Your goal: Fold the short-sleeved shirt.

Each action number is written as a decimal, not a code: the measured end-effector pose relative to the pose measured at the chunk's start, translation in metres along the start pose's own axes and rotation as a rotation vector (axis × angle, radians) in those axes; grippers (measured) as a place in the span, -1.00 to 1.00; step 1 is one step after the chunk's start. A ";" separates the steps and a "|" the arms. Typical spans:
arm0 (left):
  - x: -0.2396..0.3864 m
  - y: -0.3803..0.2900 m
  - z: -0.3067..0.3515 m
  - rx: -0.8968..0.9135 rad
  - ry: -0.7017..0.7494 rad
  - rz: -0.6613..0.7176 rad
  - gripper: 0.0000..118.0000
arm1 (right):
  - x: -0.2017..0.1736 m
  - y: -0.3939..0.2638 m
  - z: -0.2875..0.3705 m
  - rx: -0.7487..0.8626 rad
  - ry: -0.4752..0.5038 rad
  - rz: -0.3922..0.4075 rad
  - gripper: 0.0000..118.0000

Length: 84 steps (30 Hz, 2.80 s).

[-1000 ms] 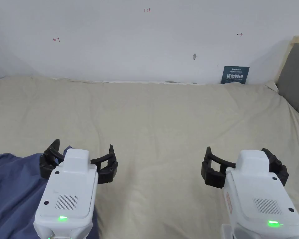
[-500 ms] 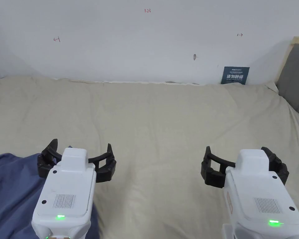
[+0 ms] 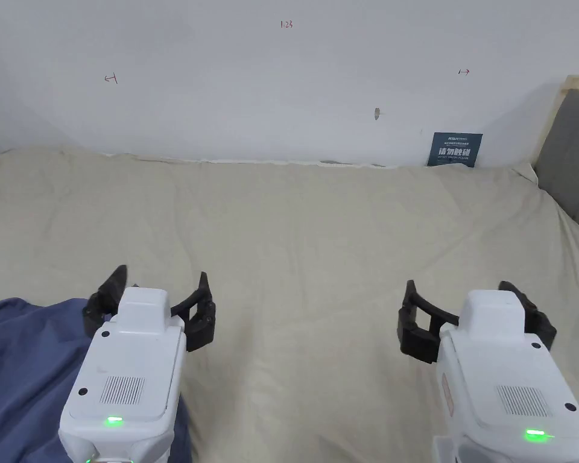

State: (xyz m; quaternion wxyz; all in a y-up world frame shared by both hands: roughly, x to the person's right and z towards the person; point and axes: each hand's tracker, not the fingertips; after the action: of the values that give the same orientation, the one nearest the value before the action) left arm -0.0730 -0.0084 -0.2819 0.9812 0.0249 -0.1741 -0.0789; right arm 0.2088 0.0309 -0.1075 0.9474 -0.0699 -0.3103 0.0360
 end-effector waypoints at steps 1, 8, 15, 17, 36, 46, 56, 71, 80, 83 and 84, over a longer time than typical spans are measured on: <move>0.000 0.000 0.000 -0.004 -0.012 0.009 0.34 | 0.000 0.001 0.001 -0.001 -0.002 0.000 0.46; 0.000 0.002 0.001 -0.023 -0.045 0.042 -1.00 | 0.000 0.002 -0.002 -0.017 -0.009 -0.008 -0.98; -0.040 -0.002 0.007 -0.040 0.070 0.055 -1.00 | -0.038 0.008 -0.013 -0.014 0.100 0.008 -0.98; -0.063 -0.006 0.014 -0.046 0.125 0.049 -1.00 | -0.060 0.010 -0.018 -0.005 0.157 0.007 -0.98; -0.257 -0.033 0.115 -0.183 0.558 0.047 -1.00 | -0.258 0.016 -0.003 0.011 0.613 0.013 -0.98; -0.249 -0.060 0.026 -0.480 0.244 0.195 -0.90 | -0.235 0.006 -0.025 -0.025 0.551 0.031 -0.98; -0.223 -0.129 -0.079 -0.794 0.113 0.295 0.99 | -0.190 -0.006 -0.059 -0.073 0.415 0.052 -0.98; -0.169 -0.188 -0.104 -0.967 0.008 0.113 -0.99 | -0.159 -0.045 -0.082 -0.210 0.327 0.058 -0.98; -0.173 -0.124 -0.075 -0.792 -0.001 0.228 -0.99 | -0.150 -0.016 -0.056 -0.169 0.332 0.030 -0.98; -0.180 -0.068 -0.061 -0.674 -0.013 0.290 -0.99 | -0.138 -0.008 -0.048 -0.145 0.327 0.006 -0.98; -0.181 -0.048 -0.058 -0.623 -0.016 0.319 -0.99 | -0.132 -0.006 -0.046 -0.135 0.323 -0.001 -0.98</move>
State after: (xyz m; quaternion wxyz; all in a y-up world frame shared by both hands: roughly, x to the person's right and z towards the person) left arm -0.2273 -0.0248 -0.4011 0.9403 -0.3039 -0.1511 0.0257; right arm 0.1300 0.0055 -0.2203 0.9780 -0.1382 -0.1560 0.0028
